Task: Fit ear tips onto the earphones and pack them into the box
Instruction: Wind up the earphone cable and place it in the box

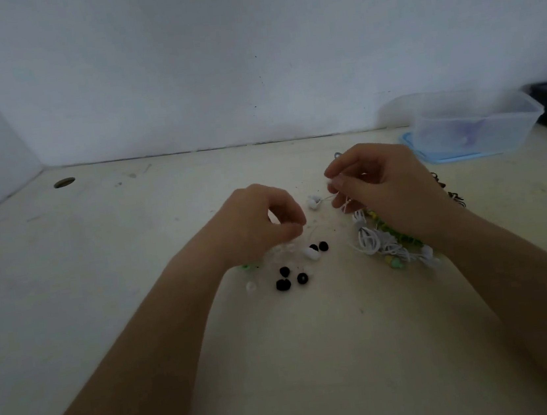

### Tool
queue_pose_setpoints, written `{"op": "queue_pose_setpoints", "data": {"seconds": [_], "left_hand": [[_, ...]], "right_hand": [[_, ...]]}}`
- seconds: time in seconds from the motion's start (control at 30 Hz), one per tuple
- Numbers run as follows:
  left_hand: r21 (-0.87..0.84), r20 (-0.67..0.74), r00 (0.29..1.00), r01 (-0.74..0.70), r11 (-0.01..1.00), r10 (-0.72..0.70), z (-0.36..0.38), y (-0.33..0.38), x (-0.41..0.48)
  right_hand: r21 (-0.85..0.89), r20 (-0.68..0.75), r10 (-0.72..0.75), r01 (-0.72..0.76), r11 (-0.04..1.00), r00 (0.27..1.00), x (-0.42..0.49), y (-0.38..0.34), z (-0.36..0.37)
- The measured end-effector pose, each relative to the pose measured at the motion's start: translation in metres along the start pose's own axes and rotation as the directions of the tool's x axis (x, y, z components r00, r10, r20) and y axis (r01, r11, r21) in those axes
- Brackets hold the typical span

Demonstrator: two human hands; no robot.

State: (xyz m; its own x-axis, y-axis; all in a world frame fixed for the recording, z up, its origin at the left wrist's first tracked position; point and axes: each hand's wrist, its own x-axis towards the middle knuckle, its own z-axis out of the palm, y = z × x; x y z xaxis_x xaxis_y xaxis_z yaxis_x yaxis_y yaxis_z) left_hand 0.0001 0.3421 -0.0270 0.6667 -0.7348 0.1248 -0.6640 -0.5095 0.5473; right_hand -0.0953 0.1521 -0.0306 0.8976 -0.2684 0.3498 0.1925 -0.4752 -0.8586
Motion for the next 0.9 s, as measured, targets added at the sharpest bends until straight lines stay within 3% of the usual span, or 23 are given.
{"op": "queue_pose_setpoints", "data": {"seconds": [0.13, 0.33, 0.47, 0.57, 0.67, 0.77, 0.9], "left_hand": [[0.113, 0.105, 0.993, 0.034, 0.993, -0.046, 0.003, -0.001, 0.001], [0.194, 0.134, 0.988, 0.046, 0.98, -0.073, 0.002, -0.001, 0.0], [0.187, 0.062, 0.997, 0.031, 0.982, -0.043, 0.002, 0.0, -0.001], [0.032, -0.123, 0.992, 0.014, 0.999, -0.01, 0.002, 0.002, 0.0], [-0.289, -0.247, 0.968, -0.025, 0.957, -0.049, 0.005, 0.006, 0.0], [-0.57, -0.214, 0.964, 0.01, 0.822, -0.16, 0.011, 0.008, -0.001], [-0.797, -0.113, 0.964, 0.057, 0.601, -0.242, 0.016, 0.01, -0.001]], "right_hand": [[0.129, 0.072, 0.032, -0.041, 0.991, 0.997, -0.001, 0.003, 0.006], [0.127, 0.091, 0.021, -0.033, 0.991, 0.996, -0.003, 0.001, 0.009], [0.161, 0.114, 0.038, -0.056, 0.985, 0.993, -0.003, 0.002, 0.01], [0.215, 0.126, 0.063, -0.089, 0.973, 0.99, -0.004, 0.001, 0.011], [0.239, 0.129, 0.08, -0.11, 0.965, 0.988, -0.005, 0.0, 0.012], [0.264, 0.119, 0.084, -0.113, 0.958, 0.989, -0.005, 0.001, 0.011], [0.252, 0.1, 0.065, -0.089, 0.964, 0.993, -0.005, 0.001, 0.011]]}}
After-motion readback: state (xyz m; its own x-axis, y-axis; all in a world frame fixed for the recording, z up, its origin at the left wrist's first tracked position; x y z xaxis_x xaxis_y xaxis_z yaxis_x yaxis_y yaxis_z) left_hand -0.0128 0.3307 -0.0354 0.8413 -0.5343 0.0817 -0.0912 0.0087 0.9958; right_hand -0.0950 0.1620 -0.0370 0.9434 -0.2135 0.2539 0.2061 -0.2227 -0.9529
